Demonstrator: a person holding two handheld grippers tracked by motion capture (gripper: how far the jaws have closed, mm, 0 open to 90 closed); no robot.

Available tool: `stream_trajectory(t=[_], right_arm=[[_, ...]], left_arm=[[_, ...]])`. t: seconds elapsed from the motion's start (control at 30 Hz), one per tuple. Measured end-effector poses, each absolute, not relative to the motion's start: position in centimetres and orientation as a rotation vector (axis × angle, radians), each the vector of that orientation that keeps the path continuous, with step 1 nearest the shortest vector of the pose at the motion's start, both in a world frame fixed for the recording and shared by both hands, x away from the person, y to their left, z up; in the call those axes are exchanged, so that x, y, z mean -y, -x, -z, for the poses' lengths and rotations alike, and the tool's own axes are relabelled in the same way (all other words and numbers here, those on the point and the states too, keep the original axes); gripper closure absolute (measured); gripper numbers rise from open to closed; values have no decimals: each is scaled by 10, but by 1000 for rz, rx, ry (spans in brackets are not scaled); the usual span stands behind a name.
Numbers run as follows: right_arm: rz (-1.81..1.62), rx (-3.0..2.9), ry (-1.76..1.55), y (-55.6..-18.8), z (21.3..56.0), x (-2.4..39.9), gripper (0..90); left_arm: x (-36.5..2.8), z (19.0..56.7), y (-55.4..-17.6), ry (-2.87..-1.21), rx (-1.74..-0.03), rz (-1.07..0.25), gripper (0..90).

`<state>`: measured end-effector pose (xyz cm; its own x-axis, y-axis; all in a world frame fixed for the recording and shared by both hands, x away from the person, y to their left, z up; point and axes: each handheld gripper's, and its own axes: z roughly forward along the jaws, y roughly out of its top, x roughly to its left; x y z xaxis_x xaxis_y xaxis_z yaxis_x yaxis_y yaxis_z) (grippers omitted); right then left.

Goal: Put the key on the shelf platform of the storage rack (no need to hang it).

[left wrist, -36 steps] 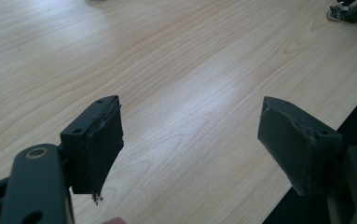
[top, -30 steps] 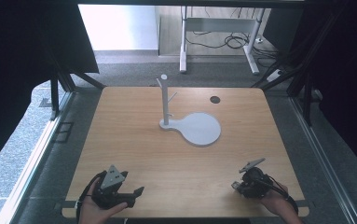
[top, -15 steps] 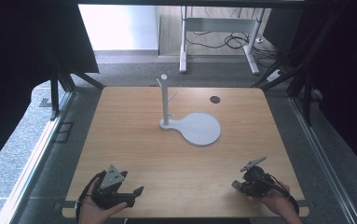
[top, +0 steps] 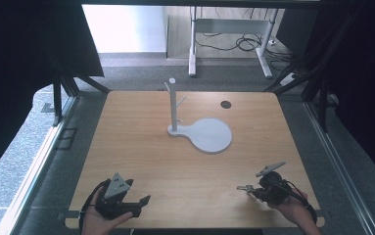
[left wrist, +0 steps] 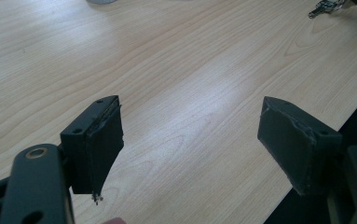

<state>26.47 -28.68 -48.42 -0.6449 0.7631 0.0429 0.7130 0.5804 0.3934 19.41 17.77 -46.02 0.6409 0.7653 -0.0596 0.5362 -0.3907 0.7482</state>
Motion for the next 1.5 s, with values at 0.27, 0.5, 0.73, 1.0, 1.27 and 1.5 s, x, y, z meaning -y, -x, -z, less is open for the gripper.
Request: stream_trajectory(t=[0.27,0.5,0.73,1.0,1.27,1.5], right_arm=[[-626,-2659,-1241,-263,472,289,859],[-650,-2640,-1226,-264,460,290,859],[-668,-2631,-1196,-267,448,289,859],[-682,-2615,-1176,-271,435,288,859],[-709,-2601,-1158,-278,422,285,859],[-728,-2598,-1139,-285,414,281,859]], left_arm=[[-177,459,-193,-2089,-1008,-384,225],[-177,459,-193,-2092,-1007,-382,225],[-177,459,-193,-2090,-1008,-385,225],[-177,459,-194,-2091,-1008,-381,225],[-177,459,-194,-2090,-1011,-382,225],[-177,459,-194,-2086,-1010,-381,225]])
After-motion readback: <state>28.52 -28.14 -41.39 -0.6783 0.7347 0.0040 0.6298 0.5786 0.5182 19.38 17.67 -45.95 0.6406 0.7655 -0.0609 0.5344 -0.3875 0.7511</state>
